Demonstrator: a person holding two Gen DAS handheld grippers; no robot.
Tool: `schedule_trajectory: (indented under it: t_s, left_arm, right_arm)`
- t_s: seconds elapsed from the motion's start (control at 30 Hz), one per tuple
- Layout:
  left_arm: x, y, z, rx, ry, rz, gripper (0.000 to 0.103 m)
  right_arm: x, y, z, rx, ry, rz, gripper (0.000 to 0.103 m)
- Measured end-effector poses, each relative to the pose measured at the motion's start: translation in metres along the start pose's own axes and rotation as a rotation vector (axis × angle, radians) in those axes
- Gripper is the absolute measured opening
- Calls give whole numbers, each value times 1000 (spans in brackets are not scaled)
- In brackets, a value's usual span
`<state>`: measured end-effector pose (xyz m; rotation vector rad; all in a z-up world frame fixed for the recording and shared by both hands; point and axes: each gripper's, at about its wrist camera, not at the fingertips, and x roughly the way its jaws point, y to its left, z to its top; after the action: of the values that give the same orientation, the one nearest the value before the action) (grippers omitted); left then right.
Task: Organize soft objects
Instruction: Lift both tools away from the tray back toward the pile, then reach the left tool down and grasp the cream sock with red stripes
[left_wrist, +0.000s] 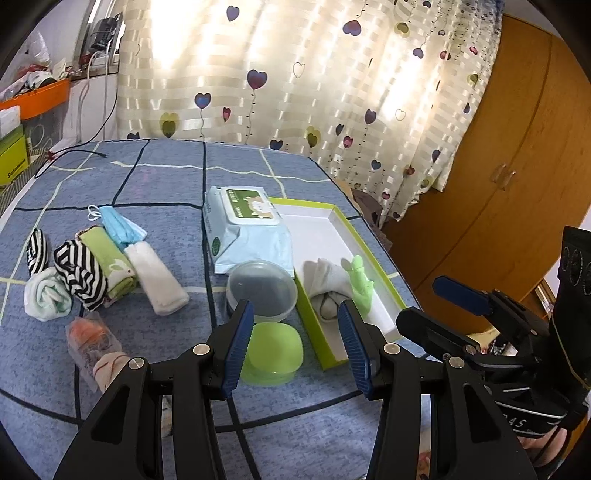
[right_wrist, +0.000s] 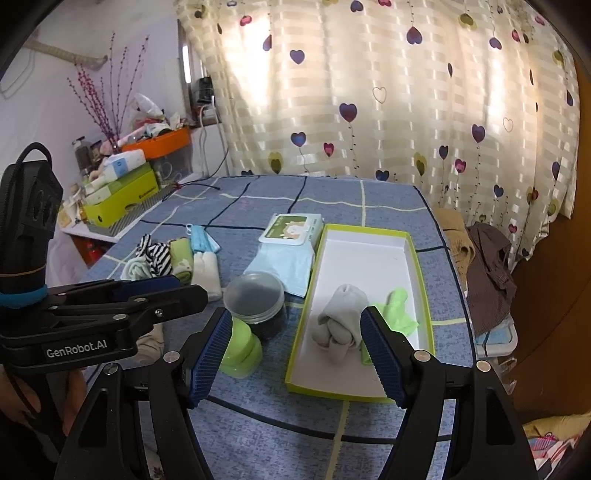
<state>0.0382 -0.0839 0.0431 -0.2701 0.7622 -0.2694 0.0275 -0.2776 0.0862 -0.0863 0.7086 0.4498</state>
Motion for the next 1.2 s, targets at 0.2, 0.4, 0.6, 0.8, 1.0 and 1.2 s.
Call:
schedule_trajectory:
  t_s: [0.2, 0.4, 0.6, 0.8, 1.0, 1.2]
  left_arm:
    - [-4, 9, -3, -12, -2, 19, 49]
    - [-9, 20, -6, -25, -7, 36, 49]
    - [-15, 34, -9, -50, -13, 60, 49]
    - [-19, 48, -13, -79, -11, 92, 49]
    - [-24, 60, -17, -105, -13, 114, 49]
    - [-29, 73, -22, -135, -15, 133, 49]
  right_arm:
    - [2, 11, 2, -19, 5, 13, 72]
    - [7, 23, 2, -34, 14, 31, 72]
    - [11, 34, 4, -55, 22, 53, 72]
    - [14, 44, 4, -68, 24, 69, 72]
    - [15, 53, 5, -82, 23, 88, 72]
    - [17, 64, 4, -99, 25, 111, 72]
